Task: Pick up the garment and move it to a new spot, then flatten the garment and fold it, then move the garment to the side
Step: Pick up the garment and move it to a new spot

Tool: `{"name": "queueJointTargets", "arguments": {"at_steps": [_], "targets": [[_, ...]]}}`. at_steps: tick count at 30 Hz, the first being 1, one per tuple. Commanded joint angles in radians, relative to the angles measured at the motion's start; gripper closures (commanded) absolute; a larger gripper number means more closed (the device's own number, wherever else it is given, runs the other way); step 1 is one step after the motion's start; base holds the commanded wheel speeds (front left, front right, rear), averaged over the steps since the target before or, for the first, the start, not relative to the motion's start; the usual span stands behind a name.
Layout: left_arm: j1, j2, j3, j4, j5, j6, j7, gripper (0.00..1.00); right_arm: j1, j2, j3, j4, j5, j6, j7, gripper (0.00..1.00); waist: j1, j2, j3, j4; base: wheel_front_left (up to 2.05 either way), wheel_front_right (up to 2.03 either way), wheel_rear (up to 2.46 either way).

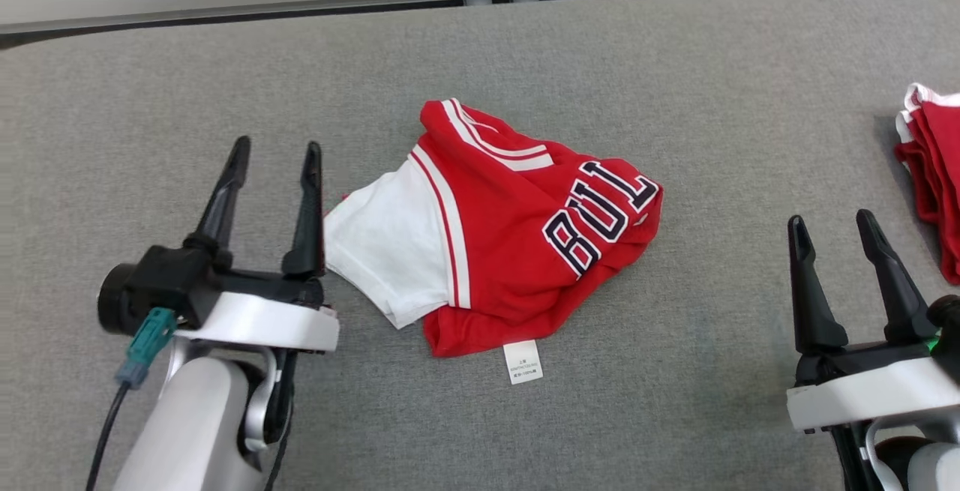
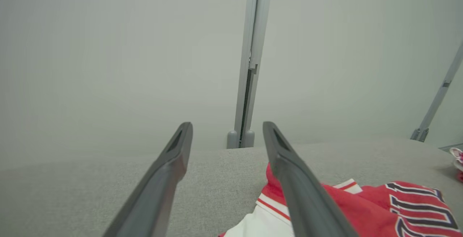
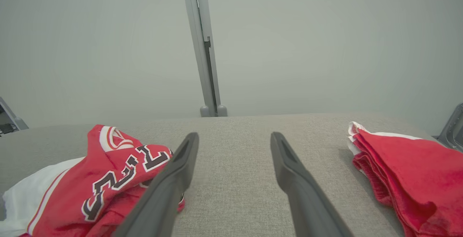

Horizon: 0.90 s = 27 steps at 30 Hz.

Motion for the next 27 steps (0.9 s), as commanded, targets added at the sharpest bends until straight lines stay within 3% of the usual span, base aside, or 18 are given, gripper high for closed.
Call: {"name": "queueJointTargets", "arguments": {"at_steps": [1,8,19,27], "targets": [[0.035,0.015,0.028,-0.014,-0.001,0.01,-0.004,0.0,0.016,-0.01,0.003,-0.004,-0.006,0.0,0.011,0.0,0.0,0.0,-0.035,0.033,0.0,0.0,0.0],[0.126,0.054,0.076,-0.022,0.006,-0.006,-0.004,0.0,0.047,-0.024,0.004,-0.006,-0.003,0.0,0.031,0.0,0.0,0.0,-0.079,0.055,0.0,0.0,0.0],[0.24,0.08,0.045,-0.019,0.015,-0.025,0.012,0.0,0.122,-0.045,0.012,0.004,-0.007,0.0,0.064,0.0,0.0,0.0,-0.18,0.051,0.0,0.0,0.0],[0.272,0.082,0.023,-0.036,0.016,-0.016,0.035,0.0,0.165,-0.032,0.003,-0.012,-0.011,0.0,0.083,0.0,0.0,0.0,-0.212,0.057,0.0,0.0,0.0]]}}
